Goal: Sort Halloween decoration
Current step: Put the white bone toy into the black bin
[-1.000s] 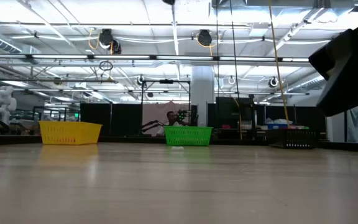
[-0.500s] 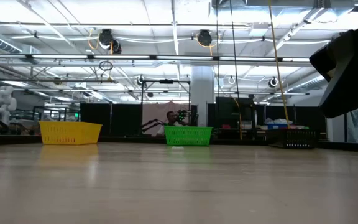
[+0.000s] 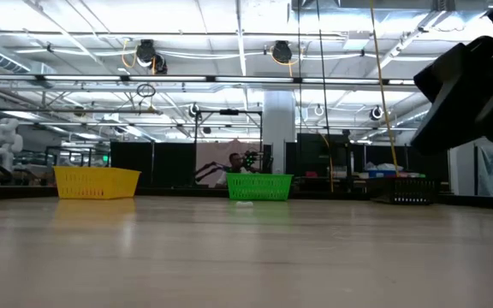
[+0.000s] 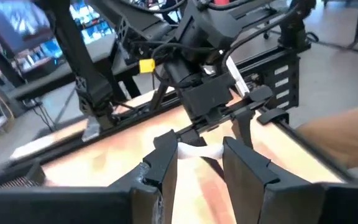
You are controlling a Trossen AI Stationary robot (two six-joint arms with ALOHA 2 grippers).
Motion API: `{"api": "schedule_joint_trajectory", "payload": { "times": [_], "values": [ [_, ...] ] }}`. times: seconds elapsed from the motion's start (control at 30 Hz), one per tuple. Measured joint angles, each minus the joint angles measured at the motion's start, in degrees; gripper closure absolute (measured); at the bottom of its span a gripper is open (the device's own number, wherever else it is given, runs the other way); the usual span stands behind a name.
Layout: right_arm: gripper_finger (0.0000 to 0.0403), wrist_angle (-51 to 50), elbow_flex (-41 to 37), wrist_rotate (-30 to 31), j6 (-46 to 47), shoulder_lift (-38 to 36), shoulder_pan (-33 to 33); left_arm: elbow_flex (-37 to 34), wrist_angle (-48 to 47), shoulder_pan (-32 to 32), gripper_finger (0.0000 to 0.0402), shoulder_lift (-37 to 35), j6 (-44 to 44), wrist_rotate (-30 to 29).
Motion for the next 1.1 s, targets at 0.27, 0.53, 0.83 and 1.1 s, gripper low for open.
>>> {"api": "schedule_joint_trajectory", "payload": {
  "times": [0.27,0.53,0.83,1.1],
  "values": [
    [0.0213,0.0,0.0,1.3,-0.9,0.0,0.0,0.0,0.3,0.0,0.0288,0.0,21.2,-0.2],
    [0.0213,0.0,0.0,1.3,-1.1,0.0,0.0,0.0,0.5,0.0,0.0288,0.0,52.7,-2.9],
    [0.0213,0.0,0.0,1.2,-1.3,0.0,0.0,0.1,4.6,0.0,0.0288,0.0,63.4,-6.0],
    [0.0213,-0.1,0.0,1.2,-1.3,0.0,0.0,0.1,4.5,0.1,0.0288,0.0,64.3,-6.0]
  ]
}}
